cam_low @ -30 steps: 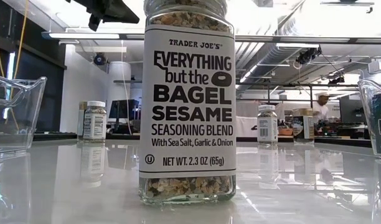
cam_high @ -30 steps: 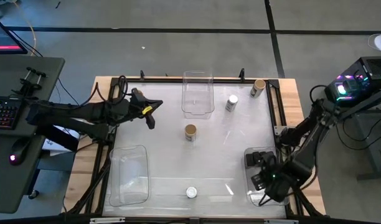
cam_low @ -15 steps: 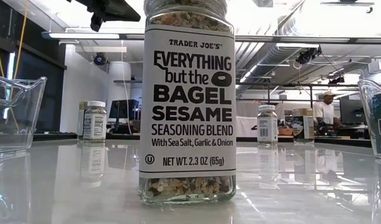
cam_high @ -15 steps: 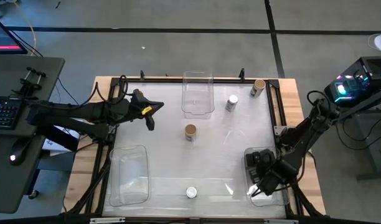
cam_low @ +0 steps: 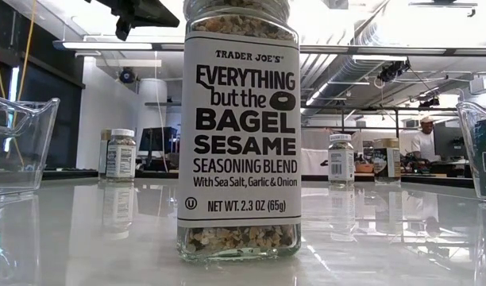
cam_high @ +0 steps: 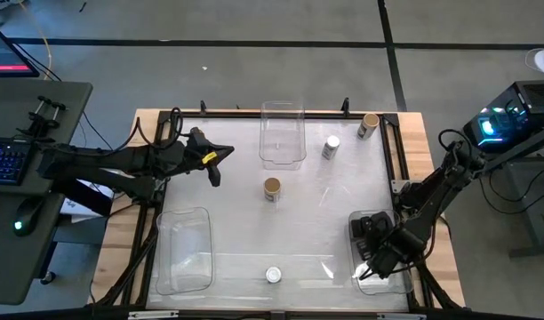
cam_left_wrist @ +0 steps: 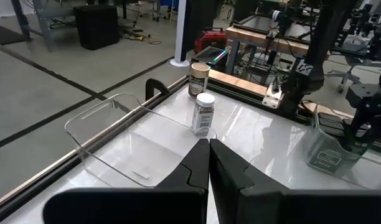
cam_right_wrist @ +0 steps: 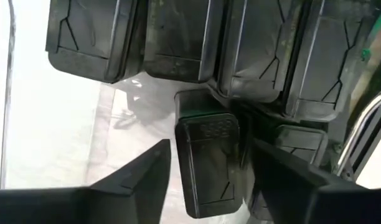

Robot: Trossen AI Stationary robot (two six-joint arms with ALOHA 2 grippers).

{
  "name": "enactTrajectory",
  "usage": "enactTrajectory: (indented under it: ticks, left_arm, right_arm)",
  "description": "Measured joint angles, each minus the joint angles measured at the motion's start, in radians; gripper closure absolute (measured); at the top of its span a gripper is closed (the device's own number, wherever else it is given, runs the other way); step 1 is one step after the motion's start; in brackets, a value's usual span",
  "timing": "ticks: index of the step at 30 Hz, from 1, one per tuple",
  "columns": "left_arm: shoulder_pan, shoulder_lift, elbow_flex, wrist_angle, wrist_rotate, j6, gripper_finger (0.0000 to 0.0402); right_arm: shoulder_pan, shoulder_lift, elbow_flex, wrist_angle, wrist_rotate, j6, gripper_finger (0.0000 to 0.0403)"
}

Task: Sort spices by type
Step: Put the black spice can into the right transparent bin

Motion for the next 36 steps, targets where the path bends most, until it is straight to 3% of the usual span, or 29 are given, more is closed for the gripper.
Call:
enactTrajectory:
  ticks: [4, 10, 15, 19, 24, 36]
  left_arm:
    - [0.0, 0.0, 0.0, 0.0, 0.0, 0.0, 0.0401]
    - [0.0, 0.0, 0.0, 0.0, 0.0, 0.001, 0.0402]
    - [0.0, 0.0, 0.0, -0.001, 0.0, 0.001, 0.0402]
    - [0.0, 0.0, 0.0, -0.002, 0.0, 0.001, 0.0402]
    - [0.0, 0.0, 0.0, -0.002, 0.0, 0.001, 0.0401]
    - [0.0, 0.0, 0.0, -0.002, 0.0, 0.001, 0.0402]
  right_arm:
    - [0.0, -0.013, 0.0, 0.017, -0.001, -0.019, 0.0163]
    - [0.0, -0.077, 0.068, -0.064, 0.0, -0.024, 0.016]
    - [0.002, -0.09, 0.162, -0.127, 0.071, -0.072, 0.0164]
    - [-0.004, -0.088, 0.141, 0.033, 0.053, -0.185, 0.022]
    - [-0.013, -0.056, 0.056, 0.209, 0.002, -0.215, 0.0376]
    - [-0.064, -0.008, 0.039, 0.084, -0.004, -0.265, 0.04]
